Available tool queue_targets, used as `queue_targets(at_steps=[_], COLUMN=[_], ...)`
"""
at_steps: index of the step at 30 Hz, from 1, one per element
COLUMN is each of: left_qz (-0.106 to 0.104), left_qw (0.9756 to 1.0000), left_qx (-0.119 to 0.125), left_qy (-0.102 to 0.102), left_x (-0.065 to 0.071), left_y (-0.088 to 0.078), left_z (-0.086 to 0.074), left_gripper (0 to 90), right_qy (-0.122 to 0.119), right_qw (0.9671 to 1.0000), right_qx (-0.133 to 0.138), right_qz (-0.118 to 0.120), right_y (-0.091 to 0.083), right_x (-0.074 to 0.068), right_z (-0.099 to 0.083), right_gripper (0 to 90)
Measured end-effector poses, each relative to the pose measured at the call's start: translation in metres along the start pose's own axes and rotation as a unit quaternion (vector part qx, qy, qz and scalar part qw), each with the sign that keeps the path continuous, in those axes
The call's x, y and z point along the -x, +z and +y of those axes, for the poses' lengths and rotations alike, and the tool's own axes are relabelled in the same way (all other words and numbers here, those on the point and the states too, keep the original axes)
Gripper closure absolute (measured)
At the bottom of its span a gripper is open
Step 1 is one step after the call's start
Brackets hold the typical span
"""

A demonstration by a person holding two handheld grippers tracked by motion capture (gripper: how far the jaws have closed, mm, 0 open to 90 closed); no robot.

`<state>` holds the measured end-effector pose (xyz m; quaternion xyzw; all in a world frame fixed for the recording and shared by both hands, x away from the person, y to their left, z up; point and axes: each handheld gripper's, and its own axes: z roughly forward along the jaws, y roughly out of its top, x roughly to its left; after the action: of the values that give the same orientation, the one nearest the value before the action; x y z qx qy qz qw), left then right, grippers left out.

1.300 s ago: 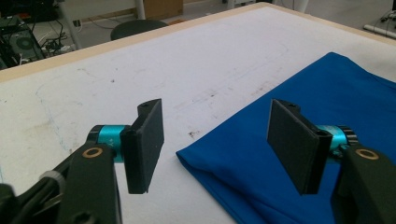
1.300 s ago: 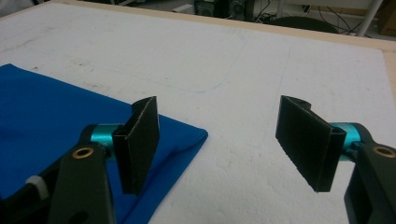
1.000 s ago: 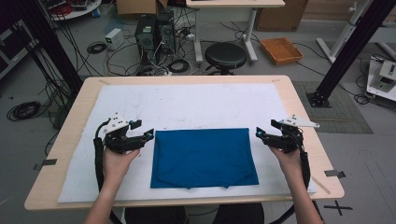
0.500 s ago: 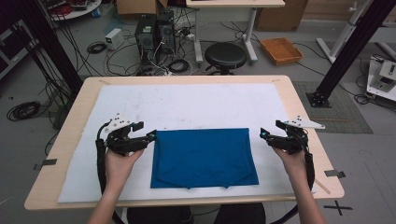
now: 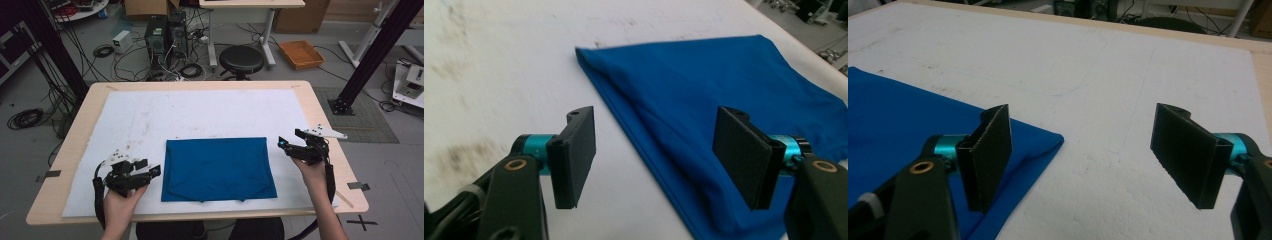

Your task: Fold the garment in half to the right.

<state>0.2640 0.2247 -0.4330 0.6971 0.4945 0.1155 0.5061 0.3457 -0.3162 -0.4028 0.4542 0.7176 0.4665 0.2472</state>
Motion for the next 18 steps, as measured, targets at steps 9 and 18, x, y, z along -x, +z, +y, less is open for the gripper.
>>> queue_targets(at_steps=[9,18], left_qz=[0.012,0.013], left_qw=[0.9998,0.9992], left_qx=[-0.016,-0.019], left_qy=[-0.010,-0.034], left_x=[0.013,0.015], left_y=[0.000,0.010], left_z=[-0.024,-0.027], left_gripper=[36.0,40.7], right_qy=[0.000,-0.012], right_qw=[1.0000,0.9999], right_qx=[-0.002,-0.002], right_qz=[-0.002,0.008], right_y=[0.003,0.007], right_x=[-0.003,-0.014], right_z=[0.000,0.002], right_gripper=[24.5,24.6])
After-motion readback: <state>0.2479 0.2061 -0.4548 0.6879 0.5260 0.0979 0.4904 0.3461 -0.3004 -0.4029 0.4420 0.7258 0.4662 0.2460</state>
